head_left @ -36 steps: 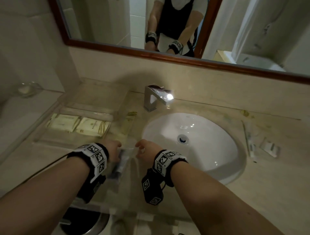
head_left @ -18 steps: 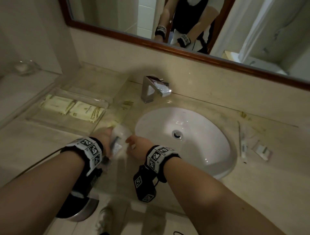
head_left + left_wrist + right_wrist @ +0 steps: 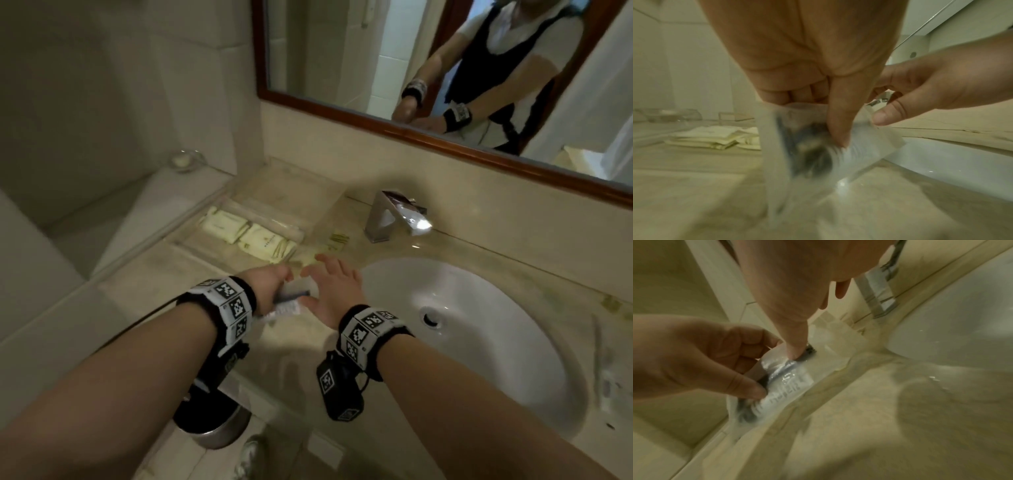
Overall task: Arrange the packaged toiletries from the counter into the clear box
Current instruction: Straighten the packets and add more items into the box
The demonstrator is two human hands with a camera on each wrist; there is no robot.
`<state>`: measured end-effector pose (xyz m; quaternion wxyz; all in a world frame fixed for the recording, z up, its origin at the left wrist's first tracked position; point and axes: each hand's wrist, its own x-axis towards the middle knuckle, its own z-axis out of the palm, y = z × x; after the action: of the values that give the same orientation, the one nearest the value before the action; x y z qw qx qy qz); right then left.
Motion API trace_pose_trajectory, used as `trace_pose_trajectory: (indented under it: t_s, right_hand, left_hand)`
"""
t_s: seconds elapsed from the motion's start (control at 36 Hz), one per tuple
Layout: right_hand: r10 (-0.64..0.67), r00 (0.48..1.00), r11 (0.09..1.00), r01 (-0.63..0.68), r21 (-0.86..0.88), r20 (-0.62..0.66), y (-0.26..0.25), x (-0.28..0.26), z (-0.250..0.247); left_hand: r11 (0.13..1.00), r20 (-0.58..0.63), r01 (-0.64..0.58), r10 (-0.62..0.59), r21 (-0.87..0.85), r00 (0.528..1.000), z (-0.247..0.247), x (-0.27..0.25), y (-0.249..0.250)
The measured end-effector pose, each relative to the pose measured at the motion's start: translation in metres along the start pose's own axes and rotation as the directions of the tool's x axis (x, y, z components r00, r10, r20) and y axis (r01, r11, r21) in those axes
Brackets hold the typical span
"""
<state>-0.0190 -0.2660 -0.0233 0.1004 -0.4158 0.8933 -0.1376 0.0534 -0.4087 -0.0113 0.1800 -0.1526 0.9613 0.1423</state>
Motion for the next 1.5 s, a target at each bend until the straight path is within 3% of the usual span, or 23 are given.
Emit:
trace_pose_trajectory:
  t_s: [0.06, 0.19, 0.44, 0.53, 0.67, 0.86, 1.03, 1.19, 1.31, 1.5]
  right_hand:
    - [-0.019, 1.0, 1.0, 0.019, -0.017, -0.007, -0.01, 0.012, -0.003]
    - [-0.031, 0.988, 0.999, 0.026, 0.037, 0.15, -0.037, 0.044, -0.006]
    - [0.082, 0.991, 0.987, -0.096, 0.13, 0.104, -0.077, 0.108, -0.005]
    - [0.121, 0.988, 0.98, -0.134, 0.145, 0.101, -0.086, 0.126, 0.008]
    - [0.167, 0.957, 0.971, -0.202, 0.131, 0.238, -0.095, 0.15, 0.025]
    - [0.146, 0.919, 0.989, -0.15, -0.016, 0.366, -0.104, 0.167, 0.038]
    - [0.084, 0.959, 0.963, -0.009, -0.268, 0.269, -0.109, 0.168, 0.042]
    - [-0.048, 0.997, 0.958, 0.061, -0.282, 0.053, -0.101, 0.16, 0.055]
    - [-0.057, 0.997, 0.957, 0.071, -0.281, 0.059, -0.1, 0.159, 0.059]
    - [-0.06, 0.99, 0.96, 0.093, -0.266, 0.13, -0.101, 0.154, 0.061]
  left_hand:
    - [0.999, -0.036, -0.021, 0.023, 0.047, 0.999, -0.012, 0.0, -0.012]
    - [0.984, -0.095, -0.061, 0.078, 0.17, 0.992, -0.041, 0.006, -0.044]
    - [0.969, -0.26, 0.021, 0.045, 0.245, 0.965, -0.08, 0.04, -0.121]
    - [0.974, -0.233, 0.042, 0.011, 0.221, 0.972, -0.082, 0.057, -0.146]
    - [0.996, -0.099, 0.046, -0.039, 0.075, 0.994, -0.075, 0.079, -0.178]
    - [0.997, -0.016, 0.039, -0.038, 0.063, 0.999, -0.066, 0.097, -0.207]
    - [0.993, 0.0, 0.006, -0.006, 0.118, 1.0, -0.066, 0.106, -0.205]
    - [0.97, -0.078, -0.042, 0.062, 0.241, 0.995, -0.066, 0.109, -0.202]
    - [0.949, -0.126, -0.079, 0.122, 0.305, 0.985, -0.065, 0.109, -0.201]
    - [0.921, -0.025, -0.161, 0.181, 0.354, 0.983, -0.056, 0.105, -0.203]
